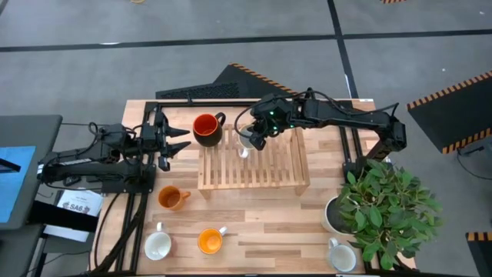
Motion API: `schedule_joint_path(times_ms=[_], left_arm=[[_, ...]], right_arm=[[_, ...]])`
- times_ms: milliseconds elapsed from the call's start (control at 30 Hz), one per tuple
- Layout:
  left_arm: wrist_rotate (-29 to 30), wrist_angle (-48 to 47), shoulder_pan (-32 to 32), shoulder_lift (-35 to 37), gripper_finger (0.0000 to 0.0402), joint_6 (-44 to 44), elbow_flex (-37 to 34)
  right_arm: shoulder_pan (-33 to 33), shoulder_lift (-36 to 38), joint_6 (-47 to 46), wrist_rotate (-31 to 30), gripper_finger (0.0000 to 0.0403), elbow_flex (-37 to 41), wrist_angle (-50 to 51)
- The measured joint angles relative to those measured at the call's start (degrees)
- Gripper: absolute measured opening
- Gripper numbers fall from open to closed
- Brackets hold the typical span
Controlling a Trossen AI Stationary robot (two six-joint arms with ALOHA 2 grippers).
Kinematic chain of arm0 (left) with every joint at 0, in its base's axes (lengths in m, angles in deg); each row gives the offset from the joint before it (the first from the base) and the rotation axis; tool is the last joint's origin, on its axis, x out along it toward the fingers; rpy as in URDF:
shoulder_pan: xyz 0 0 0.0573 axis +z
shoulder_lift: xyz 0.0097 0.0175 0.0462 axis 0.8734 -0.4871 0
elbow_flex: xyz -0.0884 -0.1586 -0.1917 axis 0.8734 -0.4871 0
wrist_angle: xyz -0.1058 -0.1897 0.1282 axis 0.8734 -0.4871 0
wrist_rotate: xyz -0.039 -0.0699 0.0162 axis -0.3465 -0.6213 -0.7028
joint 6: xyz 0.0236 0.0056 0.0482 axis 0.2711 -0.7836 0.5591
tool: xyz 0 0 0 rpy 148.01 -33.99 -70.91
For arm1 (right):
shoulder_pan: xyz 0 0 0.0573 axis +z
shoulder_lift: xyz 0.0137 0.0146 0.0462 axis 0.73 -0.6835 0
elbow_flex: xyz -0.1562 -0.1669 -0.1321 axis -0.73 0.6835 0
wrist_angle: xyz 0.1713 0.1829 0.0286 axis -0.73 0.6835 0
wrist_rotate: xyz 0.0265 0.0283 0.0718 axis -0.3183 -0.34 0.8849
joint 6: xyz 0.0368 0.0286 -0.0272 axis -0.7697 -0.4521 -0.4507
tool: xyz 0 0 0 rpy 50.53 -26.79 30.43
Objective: Place coffee mugs
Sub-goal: Put the orange patterned mug on the shelf
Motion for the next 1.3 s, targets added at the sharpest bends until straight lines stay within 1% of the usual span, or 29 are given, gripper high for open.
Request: schedule_joint_path(times_ms=[833,933,1167,1300], left_arm=[[0.66,0.0,0.0,0.0,0.0158,-0.83,0.0],[0.66,0.0,0.0,0.01,0.0158,-0.84,0.0],[0.63,0.0,0.0,-0.01,0.0158,-0.85,0.0],[0.63,0.01,0.0,-0.01,0.0158,-0.85,0.0]], right_arm=[[0.0,0.0,0.0,0.09,0.009,0.0,-0.12],[0.0,0.01,0.0,0.13,0.0103,0.0,-0.13],[0.0,0.11,-0.17,0.17,0.0156,-0.02,-0.4],[0.0,0.11,-0.03,0.17,0.0177,-0.02,-0.38]])
